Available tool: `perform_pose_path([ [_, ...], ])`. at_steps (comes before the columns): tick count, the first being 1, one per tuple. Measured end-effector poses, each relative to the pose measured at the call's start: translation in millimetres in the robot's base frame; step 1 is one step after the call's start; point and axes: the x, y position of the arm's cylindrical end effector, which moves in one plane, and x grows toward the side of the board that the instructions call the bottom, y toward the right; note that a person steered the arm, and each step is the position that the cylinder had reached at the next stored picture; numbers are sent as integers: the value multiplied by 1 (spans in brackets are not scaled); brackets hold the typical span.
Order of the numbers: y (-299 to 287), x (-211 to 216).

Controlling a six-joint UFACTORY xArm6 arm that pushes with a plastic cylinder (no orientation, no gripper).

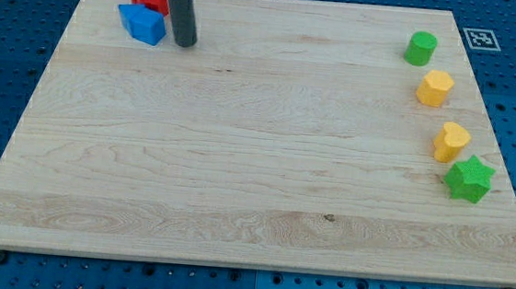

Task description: Move the green star to the yellow heart

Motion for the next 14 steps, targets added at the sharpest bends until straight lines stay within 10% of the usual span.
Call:
perform_pose_path([
  [4, 104, 61],
  [7, 214, 207],
  [14, 346, 230],
])
